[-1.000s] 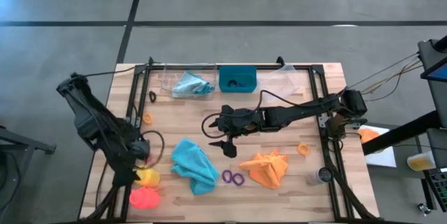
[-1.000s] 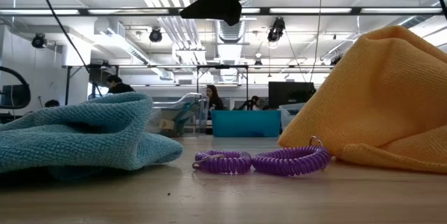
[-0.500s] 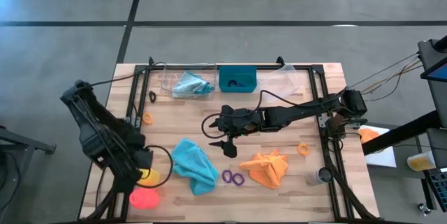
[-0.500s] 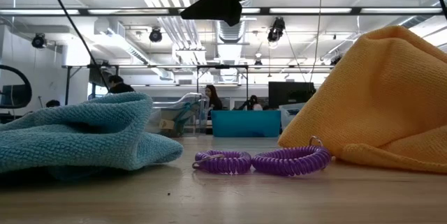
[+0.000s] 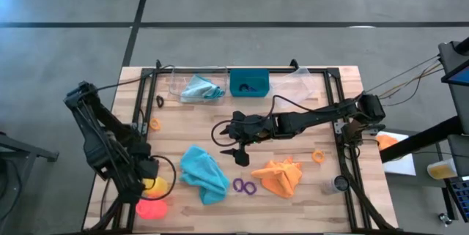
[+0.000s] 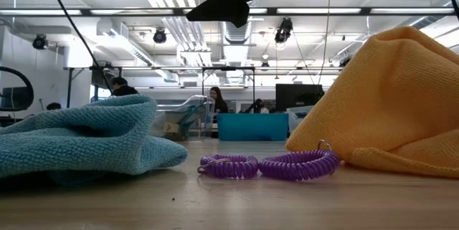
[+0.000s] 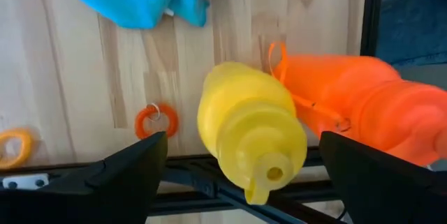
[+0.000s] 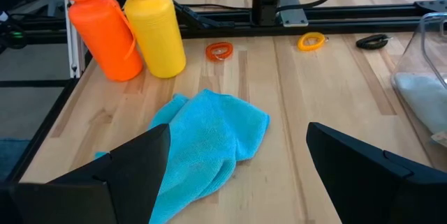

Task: Pick & Place Sports Items
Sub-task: Put the yellow water bottle into the white bin

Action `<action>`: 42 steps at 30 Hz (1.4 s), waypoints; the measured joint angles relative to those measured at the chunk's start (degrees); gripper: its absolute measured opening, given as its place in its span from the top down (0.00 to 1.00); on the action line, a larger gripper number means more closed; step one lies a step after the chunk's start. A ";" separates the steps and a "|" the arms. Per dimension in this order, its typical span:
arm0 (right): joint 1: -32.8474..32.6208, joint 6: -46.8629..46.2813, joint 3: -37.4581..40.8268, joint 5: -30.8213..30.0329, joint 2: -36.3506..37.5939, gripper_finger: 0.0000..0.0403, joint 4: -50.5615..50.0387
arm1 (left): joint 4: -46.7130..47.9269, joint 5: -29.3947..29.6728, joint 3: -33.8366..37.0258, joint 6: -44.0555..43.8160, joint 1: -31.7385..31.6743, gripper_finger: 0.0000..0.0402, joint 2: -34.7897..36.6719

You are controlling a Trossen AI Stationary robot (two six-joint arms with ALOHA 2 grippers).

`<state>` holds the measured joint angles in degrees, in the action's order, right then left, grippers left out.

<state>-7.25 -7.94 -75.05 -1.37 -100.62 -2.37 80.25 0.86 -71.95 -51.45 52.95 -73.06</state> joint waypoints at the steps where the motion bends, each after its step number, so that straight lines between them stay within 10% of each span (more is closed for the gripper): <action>1: 0.00 0.00 0.00 0.00 0.00 0.16 0.02 | -0.35 0.00 0.36 -0.01 0.00 0.06 0.00; 29: 0.00 -0.44 0.00 -0.07 0.00 0.16 0.15 | -5.95 -3.91 8.60 -5.62 0.26 0.07 0.07; 42: 0.00 -0.44 0.00 -0.07 0.00 0.16 0.11 | -6.89 -3.91 8.58 -5.58 0.26 0.49 0.11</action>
<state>-7.25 -8.38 -75.05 -1.43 -100.62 -2.26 73.35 -3.05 -63.37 -57.04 53.21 -72.95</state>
